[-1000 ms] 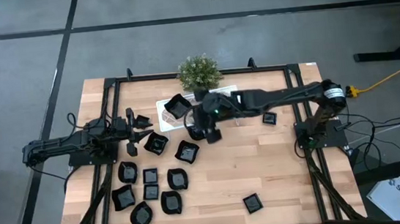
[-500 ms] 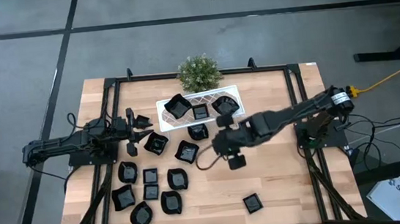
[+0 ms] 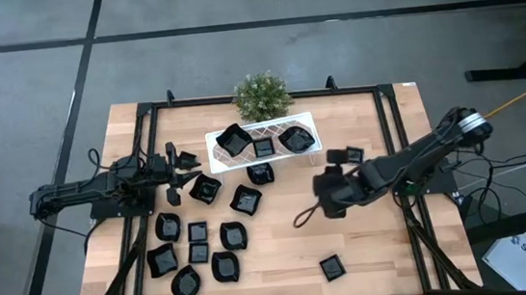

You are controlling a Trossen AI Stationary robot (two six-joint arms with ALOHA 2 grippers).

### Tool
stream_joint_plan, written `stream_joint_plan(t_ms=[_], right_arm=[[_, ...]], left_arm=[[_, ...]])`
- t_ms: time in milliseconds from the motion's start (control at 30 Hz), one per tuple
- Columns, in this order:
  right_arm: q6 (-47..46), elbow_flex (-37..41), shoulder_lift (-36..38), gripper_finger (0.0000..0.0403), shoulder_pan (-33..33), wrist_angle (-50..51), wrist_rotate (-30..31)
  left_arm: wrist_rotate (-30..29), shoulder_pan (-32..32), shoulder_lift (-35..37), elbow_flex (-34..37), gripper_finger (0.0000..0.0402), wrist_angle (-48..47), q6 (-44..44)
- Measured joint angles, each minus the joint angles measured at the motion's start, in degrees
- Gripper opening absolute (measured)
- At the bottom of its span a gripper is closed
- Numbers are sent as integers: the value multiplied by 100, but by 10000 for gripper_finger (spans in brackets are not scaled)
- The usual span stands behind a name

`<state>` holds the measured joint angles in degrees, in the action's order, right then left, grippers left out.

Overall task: Pick & Place Mini shaped plates
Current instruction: Stack the square plate on top of the square plate on the shelf

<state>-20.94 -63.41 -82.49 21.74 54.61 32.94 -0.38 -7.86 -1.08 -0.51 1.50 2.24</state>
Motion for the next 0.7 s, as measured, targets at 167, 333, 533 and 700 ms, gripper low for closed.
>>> stream_joint_plan(t_ms=[167,333,533,700], right_arm=[[-999,869,400,120,-4,138,45],[-1564,1414,428,120,-53,578,-241],[-1785,1647,428,120,-271,1020,-452],[-1612,1777,428,120,-506,1010,-445]], left_arm=[[0,-2,0,0,100,-3,0],[0,0,0,0,100,-2,0],[0,0,0,0,100,-2,0],[0,0,0,0,100,-2,0]])
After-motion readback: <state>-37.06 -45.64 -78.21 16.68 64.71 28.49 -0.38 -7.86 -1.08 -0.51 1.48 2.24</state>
